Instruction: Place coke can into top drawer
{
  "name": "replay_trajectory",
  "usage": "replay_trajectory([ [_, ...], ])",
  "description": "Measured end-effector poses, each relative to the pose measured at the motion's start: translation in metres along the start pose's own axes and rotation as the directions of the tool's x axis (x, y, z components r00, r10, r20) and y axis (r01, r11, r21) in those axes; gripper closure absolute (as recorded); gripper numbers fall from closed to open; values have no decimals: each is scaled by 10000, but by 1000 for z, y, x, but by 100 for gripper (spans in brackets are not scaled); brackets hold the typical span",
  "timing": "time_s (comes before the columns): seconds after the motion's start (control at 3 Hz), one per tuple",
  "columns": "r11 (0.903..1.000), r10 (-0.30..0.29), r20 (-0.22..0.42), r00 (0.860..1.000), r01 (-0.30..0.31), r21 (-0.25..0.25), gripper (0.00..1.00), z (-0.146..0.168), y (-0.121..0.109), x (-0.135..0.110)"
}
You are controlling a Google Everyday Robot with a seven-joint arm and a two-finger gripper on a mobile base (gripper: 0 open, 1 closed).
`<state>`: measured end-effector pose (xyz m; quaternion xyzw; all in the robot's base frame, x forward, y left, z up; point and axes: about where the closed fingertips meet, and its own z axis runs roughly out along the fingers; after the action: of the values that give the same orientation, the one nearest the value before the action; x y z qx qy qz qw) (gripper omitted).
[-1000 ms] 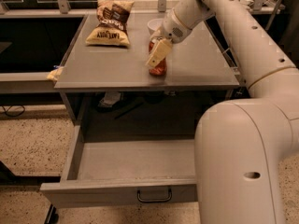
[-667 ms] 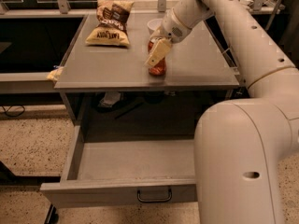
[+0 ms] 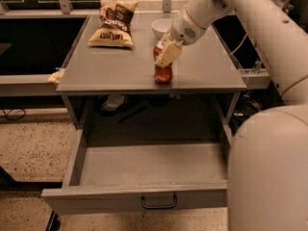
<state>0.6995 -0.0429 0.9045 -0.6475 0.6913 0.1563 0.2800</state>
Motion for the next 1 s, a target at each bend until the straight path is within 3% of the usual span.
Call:
replay_trajectory([
  [1.0, 9971, -630, -33, 9980, 631, 433, 100, -59, 112, -11],
])
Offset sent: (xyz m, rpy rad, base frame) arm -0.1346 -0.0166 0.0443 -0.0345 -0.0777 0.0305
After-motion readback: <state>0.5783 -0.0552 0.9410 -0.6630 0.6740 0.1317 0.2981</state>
